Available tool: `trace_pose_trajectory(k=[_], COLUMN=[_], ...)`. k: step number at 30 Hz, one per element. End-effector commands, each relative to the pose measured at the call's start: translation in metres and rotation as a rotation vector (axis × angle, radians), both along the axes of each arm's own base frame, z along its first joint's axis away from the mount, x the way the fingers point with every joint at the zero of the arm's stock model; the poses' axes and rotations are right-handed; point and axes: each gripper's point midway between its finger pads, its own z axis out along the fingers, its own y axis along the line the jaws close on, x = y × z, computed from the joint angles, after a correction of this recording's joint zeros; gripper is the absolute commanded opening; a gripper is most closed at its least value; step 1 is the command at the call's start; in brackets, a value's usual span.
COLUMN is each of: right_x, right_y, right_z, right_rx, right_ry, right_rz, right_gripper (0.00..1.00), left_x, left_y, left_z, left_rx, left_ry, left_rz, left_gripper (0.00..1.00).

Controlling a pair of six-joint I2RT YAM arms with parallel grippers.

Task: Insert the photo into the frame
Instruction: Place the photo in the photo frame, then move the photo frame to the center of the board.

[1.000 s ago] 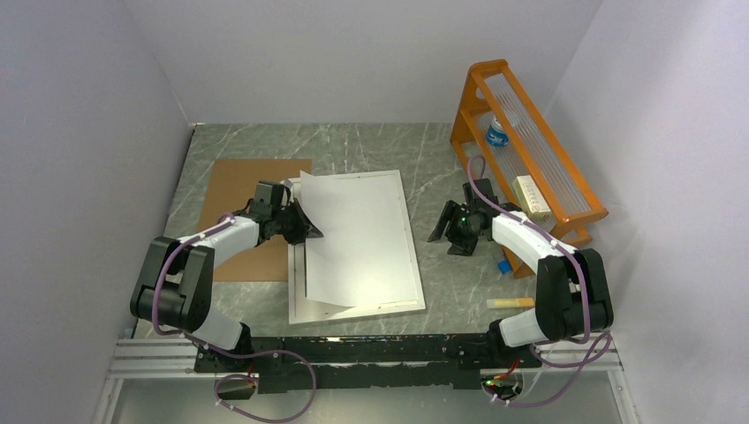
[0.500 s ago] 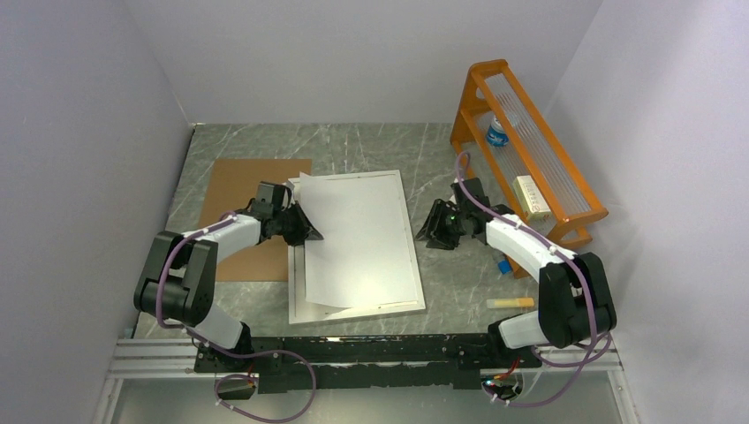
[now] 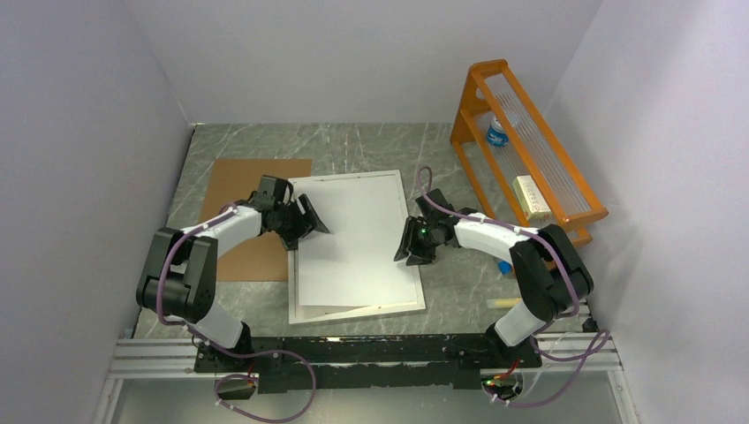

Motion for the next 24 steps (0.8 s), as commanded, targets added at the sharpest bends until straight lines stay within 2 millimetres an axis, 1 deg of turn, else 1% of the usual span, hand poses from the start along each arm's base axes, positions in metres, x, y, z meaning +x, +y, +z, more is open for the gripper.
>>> trace_pose_trajectory(k=[1,5,8,12,15,20,22,24], right_x=[0.012,0.012,0.012,0.015,0.018,0.024,0.026,0.026], right_y=[-0.003,-0.009,-0.009,-0.005,0.0,0.009,0.011,0.013], right_z=[0.001,-0.005,-0.004,0.002,0.011,0.035,0.046,0.053], right_rx=[-0.056,-0.094,-0.091,-0.066,-0.032,0.029,0.051,0.067], right_ry=[-0.025,-0.018,-0.025,-0.047,-0.073,-0.137,-0.17,-0.19], right_rz=[-0.031,-0.047,-0.051,-0.048,-0.04,-0.02,-0.011,0.004], right_gripper=[0.43,0.43,0.43,0.43,0.43,0.44,0.46,0.47], left_x=[0.005,-0.001,-0.004,-0.005,-0.004,-0.008,-0.01,-0.012], left_y=[0.009,0.025,0.039,0.049,0.053,0.055,0.054,0.051], left_z=[0.016,0.022,0.027,0.034,0.036,0.029,0.026,0.023], left_rx=[0.06,0.145,0.221,0.272,0.296,0.303,0.296,0.273], left_ry=[0.026,0.067,0.065,0.04,0.039,0.06,0.067,0.069], left_rz=[0.054,0.099,0.12,0.117,0.114,0.1,0.091,0.068], left_gripper=[0.81,0.88,0.89,0.89,0.88,0.88,0.88,0.88])
